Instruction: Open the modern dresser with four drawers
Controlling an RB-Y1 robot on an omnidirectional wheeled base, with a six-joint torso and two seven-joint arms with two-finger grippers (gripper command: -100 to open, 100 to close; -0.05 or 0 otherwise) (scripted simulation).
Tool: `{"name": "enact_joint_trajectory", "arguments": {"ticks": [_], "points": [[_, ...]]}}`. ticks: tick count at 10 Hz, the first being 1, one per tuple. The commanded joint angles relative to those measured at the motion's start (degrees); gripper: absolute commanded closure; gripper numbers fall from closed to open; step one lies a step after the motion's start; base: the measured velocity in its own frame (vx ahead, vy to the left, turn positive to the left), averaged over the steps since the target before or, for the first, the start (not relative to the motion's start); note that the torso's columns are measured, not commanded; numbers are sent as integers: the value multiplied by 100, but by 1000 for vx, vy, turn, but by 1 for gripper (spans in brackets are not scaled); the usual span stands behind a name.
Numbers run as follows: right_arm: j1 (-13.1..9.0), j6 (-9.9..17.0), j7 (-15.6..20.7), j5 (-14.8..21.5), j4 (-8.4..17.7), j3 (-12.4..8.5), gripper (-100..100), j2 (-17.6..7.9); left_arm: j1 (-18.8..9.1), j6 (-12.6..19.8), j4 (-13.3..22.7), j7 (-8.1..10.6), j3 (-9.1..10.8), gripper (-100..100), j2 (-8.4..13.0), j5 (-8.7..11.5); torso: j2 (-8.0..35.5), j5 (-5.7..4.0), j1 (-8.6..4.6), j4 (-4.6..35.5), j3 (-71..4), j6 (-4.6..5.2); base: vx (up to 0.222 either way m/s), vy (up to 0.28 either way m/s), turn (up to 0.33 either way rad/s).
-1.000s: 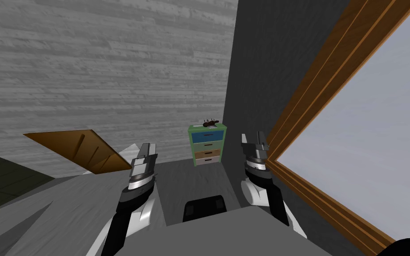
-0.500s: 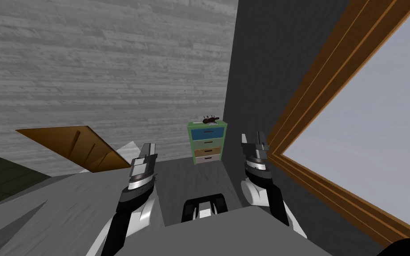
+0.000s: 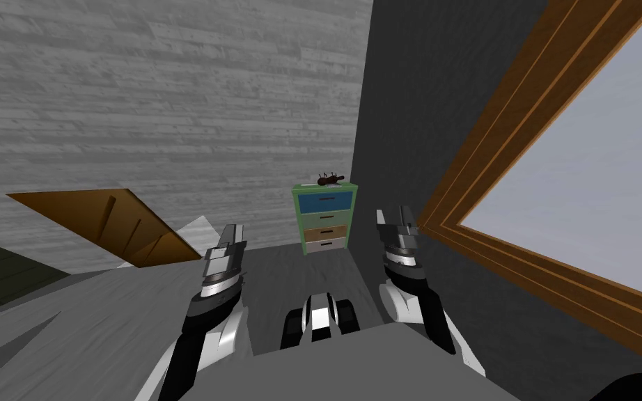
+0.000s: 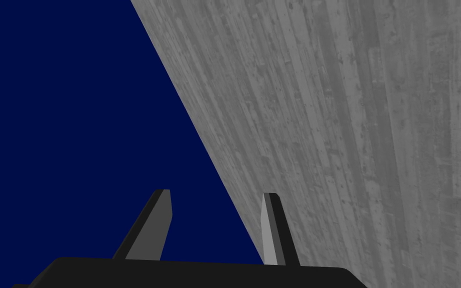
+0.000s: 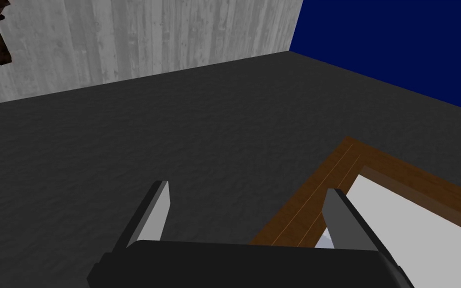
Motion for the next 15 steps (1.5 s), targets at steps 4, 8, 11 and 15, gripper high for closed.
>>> {"name": "enact_joint_trajectory", "arguments": {"ticks": [4, 8, 11, 15], "points": [[82, 301, 468, 825, 22, -125, -100, -571, 1, 0, 0, 0, 0, 0, 0, 0, 26, -1, -1, 25, -28, 0, 74, 67, -11], [149, 562, 861, 1466, 32, -244, -100, -743, 1, 0, 0, 0, 0, 0, 0, 0, 30, -6, -21, 26, -25, 0, 84, 68, -14], [174, 661, 1010, 1847, 36, -289, -100, -784, 1, 0, 0, 0, 0, 0, 0, 0, 27, -2, -9, 25, -27, 0, 75, 63, -13], [227, 875, 1328, 2430, 45, -382, -100, -850, 0, 0, 0, 0, 0, 0, 0, 0, 24, -2, -7, 25, -29, 0, 66, 54, -12]]}}
